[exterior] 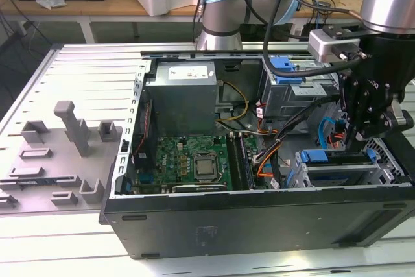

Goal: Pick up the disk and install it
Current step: 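Insert the first disk wire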

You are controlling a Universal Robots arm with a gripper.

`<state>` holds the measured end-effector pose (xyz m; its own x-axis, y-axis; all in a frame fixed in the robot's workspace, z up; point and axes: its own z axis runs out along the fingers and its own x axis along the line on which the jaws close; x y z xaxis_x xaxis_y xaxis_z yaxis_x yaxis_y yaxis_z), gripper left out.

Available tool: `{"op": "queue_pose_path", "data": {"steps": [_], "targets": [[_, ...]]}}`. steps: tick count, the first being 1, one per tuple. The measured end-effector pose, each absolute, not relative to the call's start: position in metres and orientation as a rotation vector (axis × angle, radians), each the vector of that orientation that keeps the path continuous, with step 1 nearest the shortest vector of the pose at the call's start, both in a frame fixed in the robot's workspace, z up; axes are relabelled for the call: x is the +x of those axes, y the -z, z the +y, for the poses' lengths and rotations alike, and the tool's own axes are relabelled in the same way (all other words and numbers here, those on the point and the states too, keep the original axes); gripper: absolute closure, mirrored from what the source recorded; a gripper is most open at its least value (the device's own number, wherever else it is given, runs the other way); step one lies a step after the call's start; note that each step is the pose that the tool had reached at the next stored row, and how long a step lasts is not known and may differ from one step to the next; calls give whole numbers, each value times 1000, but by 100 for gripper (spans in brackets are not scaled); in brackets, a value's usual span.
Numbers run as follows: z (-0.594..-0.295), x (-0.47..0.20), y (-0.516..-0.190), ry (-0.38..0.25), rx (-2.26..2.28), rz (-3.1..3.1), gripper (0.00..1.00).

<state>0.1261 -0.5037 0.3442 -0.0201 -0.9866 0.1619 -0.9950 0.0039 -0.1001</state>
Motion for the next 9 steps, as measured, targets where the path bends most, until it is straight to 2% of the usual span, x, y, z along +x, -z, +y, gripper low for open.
{"op": "queue_pose_path", "data": {"steps": [9], "targets": [[-504, 126, -342, -288, 2167, -2193, 83]]}}
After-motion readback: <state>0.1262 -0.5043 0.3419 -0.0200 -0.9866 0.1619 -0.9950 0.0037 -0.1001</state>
